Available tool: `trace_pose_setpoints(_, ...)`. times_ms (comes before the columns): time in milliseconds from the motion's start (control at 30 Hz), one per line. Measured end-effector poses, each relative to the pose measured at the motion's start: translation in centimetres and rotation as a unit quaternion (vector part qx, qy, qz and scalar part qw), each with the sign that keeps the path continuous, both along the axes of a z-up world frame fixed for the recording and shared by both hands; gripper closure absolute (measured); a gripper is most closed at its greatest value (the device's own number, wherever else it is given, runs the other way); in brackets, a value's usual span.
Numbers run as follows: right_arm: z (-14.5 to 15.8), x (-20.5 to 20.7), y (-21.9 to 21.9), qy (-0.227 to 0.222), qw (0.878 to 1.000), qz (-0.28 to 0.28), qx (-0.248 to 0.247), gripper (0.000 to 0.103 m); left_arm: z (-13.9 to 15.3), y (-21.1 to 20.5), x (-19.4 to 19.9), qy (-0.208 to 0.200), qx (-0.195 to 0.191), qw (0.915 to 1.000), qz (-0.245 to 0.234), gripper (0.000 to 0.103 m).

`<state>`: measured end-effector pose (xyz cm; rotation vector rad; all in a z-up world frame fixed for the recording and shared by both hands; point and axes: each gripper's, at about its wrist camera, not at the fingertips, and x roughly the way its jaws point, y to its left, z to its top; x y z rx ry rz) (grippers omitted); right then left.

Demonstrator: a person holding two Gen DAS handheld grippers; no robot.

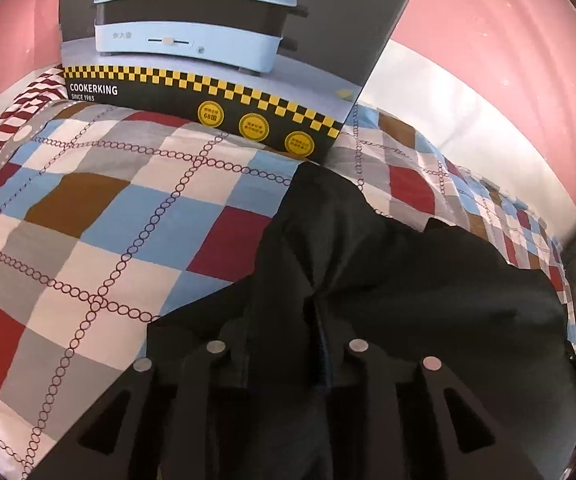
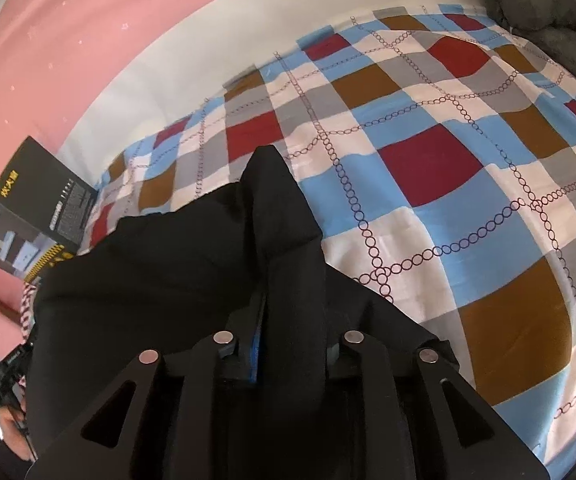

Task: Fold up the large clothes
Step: 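Lay the hem over the collar with both grippers and open them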

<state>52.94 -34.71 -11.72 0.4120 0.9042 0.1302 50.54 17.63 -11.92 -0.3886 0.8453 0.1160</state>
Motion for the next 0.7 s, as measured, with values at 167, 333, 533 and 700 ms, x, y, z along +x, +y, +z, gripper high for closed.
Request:
trace_pose_setpoints(167,0.7,-0.3,0.0,0.007,1.000,-0.014,-0.017,0.063,0.6,0.0,0.0,0.015,0.012,0.9998,0.008,0.063)
trace_pose_setpoints(333,3.9,-3.6,-0.9,-0.028,0.999,-0.011,-0.018,0.060,3.8,1.2,-3.0,-0.002,0.007,0.9998,0.018,0.063)
trace_pose_setpoints(533,5.4,-11.1,-0.8,-0.056,0.998,0.025,-0.010,0.059,5.5,2.0,-10.1,-0.028,-0.003,0.9996,0.006,0.063)
trace_pose_setpoints(700,0.1,-15.0,-1.1,0.009,0.999,0.028,-0.031,0.031,1.6,2.3,-13.7,0.020,-0.036,0.9991,0.004,0.046)
